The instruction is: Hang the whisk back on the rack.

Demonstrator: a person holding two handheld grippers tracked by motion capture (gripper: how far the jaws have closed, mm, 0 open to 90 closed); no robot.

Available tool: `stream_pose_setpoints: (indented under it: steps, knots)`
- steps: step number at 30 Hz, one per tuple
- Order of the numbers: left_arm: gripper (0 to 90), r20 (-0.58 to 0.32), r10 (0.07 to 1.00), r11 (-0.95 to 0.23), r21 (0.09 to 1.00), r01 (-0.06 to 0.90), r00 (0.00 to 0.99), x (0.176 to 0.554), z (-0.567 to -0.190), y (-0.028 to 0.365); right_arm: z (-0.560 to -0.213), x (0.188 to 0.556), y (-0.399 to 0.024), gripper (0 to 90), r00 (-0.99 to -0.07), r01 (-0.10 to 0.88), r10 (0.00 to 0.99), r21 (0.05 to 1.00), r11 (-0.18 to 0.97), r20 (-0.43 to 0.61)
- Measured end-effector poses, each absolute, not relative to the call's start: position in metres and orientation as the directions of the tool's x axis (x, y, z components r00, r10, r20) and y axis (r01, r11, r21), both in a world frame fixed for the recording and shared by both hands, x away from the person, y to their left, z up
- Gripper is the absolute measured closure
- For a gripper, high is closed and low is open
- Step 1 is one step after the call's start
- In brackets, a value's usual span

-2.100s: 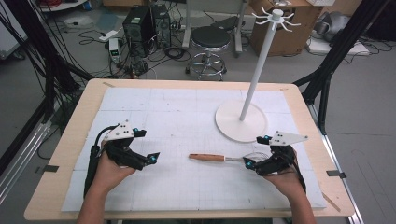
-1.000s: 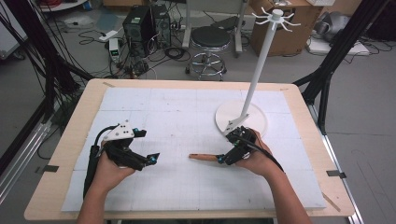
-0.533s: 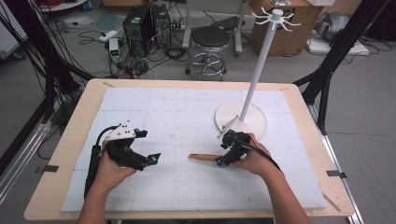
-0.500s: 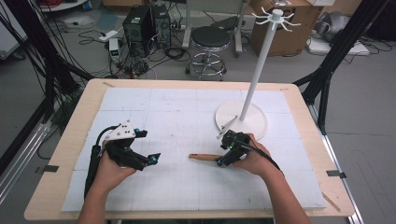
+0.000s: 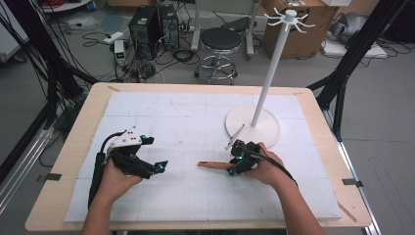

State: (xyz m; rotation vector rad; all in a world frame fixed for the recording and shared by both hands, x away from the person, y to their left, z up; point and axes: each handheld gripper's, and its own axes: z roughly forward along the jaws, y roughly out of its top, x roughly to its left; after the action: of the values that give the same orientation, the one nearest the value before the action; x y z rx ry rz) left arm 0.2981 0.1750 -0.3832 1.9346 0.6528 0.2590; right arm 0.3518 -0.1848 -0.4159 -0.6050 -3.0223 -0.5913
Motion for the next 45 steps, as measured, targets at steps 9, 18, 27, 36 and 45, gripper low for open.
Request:
stream_pose_setpoints:
  steps: [9,18,27,36,45]
  knots:
    - [1.6,-0.104,0.547,-0.323,0.889,0.324,0.831,0.298,-0.383,0.175,-0.418,0.350,-0.183,63.9,-0.933,0.354,0.355,0.340,0.871,0.062]
    - [1.7,-0.106,0.548,-0.323,0.888,0.327,0.830,0.298,-0.384,0.175,-0.418,0.346,-0.181,67.0,-0.941,0.327,0.337,0.324,0.888,0.025]
    - [1.6,-0.108,0.551,-0.319,0.889,0.328,0.827,0.298,-0.384,0.176,-0.407,0.344,-0.188,68.8,-0.930,0.354,0.366,0.388,0.851,0.045]
    - [1.6,-0.103,0.553,-0.319,0.891,0.324,0.827,0.298,-0.383,0.177,-0.384,0.342,-0.207,68.8,-0.920,0.356,0.386,0.537,0.765,0.060]
    - [1.7,-0.106,0.553,-0.317,0.891,0.326,0.826,0.298,-0.384,0.177,-0.363,0.337,-0.219,68.8,-0.921,0.333,0.385,0.639,0.693,0.063]
